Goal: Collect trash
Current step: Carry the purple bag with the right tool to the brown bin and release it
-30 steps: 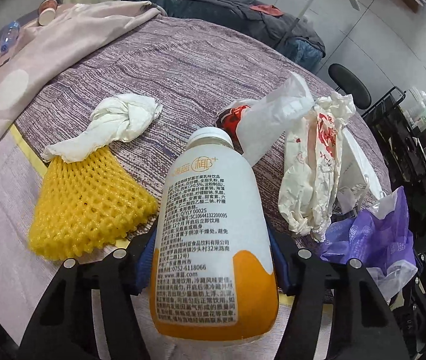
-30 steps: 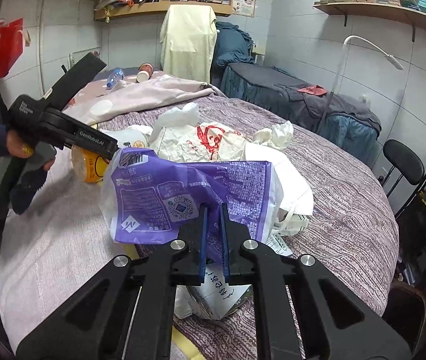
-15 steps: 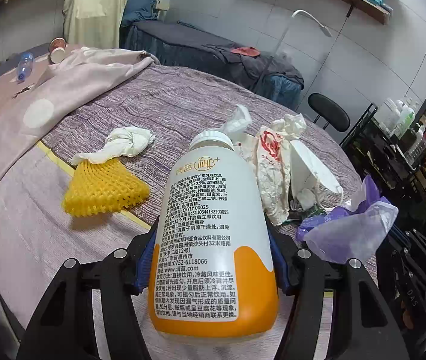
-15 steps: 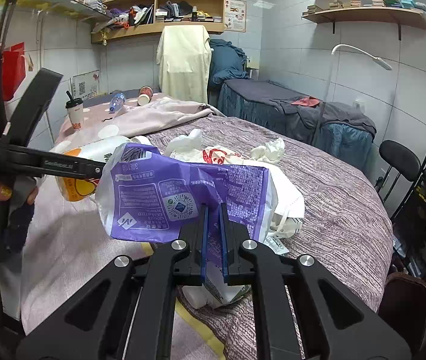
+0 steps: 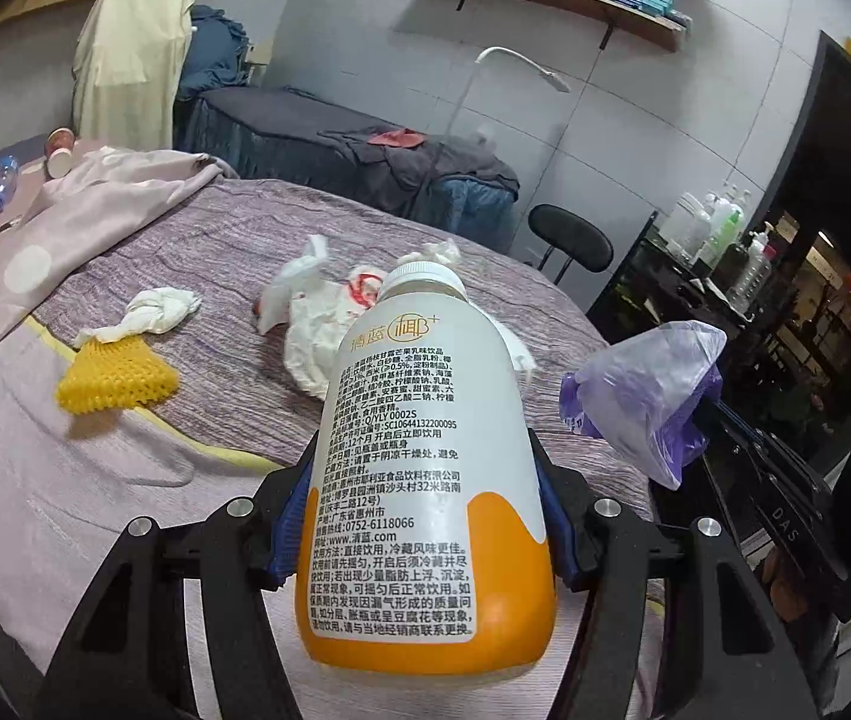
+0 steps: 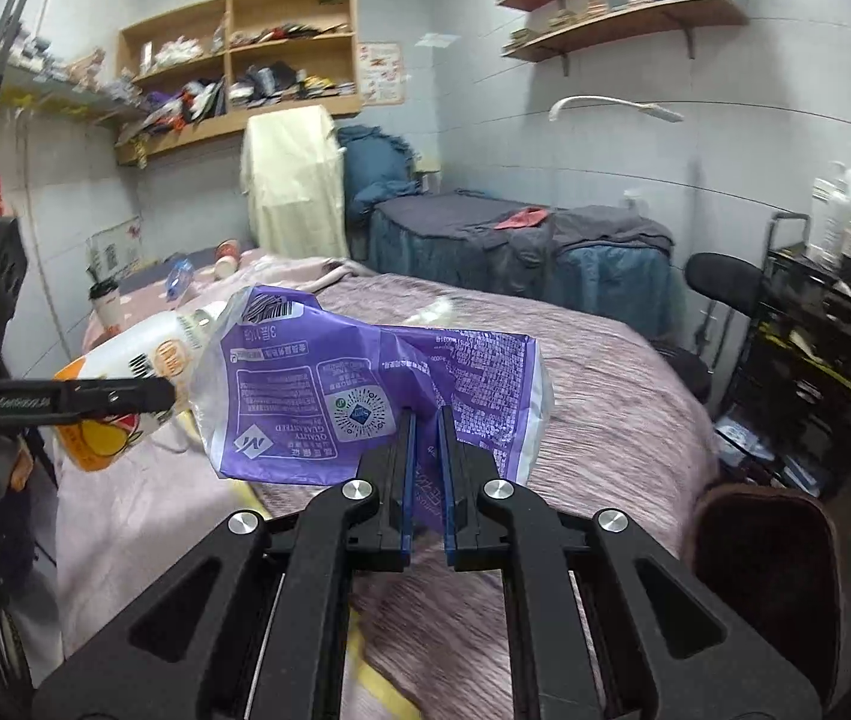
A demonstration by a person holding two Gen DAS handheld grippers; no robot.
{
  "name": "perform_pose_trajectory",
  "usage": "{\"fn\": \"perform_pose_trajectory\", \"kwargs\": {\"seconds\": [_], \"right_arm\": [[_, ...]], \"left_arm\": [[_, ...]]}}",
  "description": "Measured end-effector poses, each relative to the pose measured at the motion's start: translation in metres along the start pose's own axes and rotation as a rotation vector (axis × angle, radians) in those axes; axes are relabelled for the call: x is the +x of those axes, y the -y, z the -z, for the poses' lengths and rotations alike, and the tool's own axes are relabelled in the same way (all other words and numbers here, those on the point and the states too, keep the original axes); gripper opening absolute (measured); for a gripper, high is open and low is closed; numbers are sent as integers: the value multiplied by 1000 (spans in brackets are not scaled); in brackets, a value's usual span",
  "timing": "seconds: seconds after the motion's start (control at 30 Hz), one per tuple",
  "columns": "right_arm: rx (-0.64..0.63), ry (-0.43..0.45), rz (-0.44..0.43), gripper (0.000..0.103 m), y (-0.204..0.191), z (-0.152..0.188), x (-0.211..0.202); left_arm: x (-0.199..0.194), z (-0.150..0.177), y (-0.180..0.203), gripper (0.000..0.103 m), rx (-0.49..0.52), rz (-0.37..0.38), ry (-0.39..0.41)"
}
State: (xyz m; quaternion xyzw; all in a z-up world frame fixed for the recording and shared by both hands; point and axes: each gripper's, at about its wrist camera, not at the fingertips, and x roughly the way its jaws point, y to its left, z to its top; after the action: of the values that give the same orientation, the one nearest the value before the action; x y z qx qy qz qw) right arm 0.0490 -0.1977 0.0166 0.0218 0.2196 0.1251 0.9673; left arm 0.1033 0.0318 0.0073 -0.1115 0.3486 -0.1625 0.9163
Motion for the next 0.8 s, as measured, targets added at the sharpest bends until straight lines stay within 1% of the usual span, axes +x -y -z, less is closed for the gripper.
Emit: {"fn": "perform_pose_trajectory", "kwargs": {"seconds": [0.1,0.23,0.43,0.53,0.63,0.8], "right_arm": [[55,8,70,8,30,7,-18],[146,0,175,8,77,22,-37],[271,-33,319,8,141,56,-56],[340,-68,360,8,171,79,-60],[389,-108,398,8,190,96,-56],[431,-193,449,8,211,121,-42]], "left_arm": [[6,3,21,60,21,59,-6],[19,8,56,60,73,129,-28],[45,16,106,60,148,226,-74],[59,22,128,60,177,267,-108],[70,29,148,60,208,295,-139],[87,40,174,60,258,325,-184]]}}
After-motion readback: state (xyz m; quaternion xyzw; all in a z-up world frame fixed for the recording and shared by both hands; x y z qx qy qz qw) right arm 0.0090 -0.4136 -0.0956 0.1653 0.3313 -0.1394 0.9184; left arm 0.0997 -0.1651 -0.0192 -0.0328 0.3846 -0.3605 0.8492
